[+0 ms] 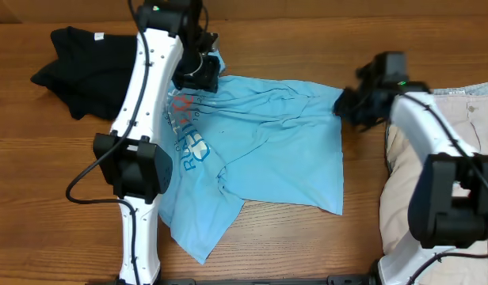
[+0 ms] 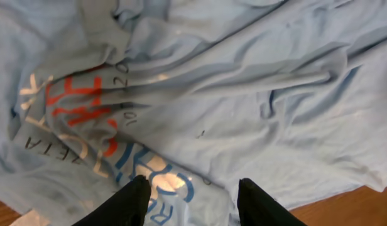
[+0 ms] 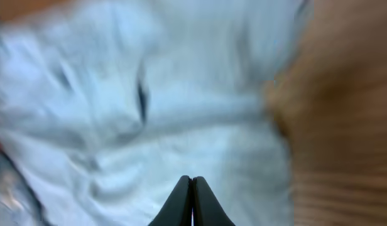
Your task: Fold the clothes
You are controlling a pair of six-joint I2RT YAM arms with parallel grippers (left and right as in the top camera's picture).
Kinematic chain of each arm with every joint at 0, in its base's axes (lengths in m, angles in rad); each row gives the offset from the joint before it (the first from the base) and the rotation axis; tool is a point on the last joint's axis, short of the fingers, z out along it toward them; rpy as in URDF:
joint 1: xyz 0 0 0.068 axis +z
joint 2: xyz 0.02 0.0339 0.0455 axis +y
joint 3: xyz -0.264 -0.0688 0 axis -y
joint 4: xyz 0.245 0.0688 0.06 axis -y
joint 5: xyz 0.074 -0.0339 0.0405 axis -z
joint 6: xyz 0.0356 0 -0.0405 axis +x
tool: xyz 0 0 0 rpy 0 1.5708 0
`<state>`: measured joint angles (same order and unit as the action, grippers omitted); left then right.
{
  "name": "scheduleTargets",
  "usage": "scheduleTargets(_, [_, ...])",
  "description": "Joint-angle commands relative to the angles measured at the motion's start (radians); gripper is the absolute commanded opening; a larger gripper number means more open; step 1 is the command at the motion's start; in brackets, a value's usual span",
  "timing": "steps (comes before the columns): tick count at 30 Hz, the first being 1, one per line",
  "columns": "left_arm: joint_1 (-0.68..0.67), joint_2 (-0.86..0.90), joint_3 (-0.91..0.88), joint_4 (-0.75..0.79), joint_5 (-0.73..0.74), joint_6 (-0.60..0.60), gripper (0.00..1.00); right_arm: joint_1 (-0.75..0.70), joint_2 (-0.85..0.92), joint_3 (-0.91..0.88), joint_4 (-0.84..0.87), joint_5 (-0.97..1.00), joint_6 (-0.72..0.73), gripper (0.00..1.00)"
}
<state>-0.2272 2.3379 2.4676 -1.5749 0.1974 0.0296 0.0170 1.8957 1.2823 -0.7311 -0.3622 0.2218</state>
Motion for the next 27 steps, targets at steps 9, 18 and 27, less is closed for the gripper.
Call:
scheduleTargets(9, [0.004,-0.004,0.019,-0.012,-0.021,0.016,0.51,0.060,0.170,-0.118,0.154,0.058,0.020,0.04])
scheduleTargets(18, [0.004,-0.004,0.019,-0.021,-0.021,0.016,0.56,-0.054,0.218,-0.084,0.492,0.231,0.223,0.04])
scheduleTargets(27, [0.004,-0.004,0.019,-0.074,-0.021,-0.011,0.56,-0.172,0.206,0.150,0.420,0.019,0.092,0.07])
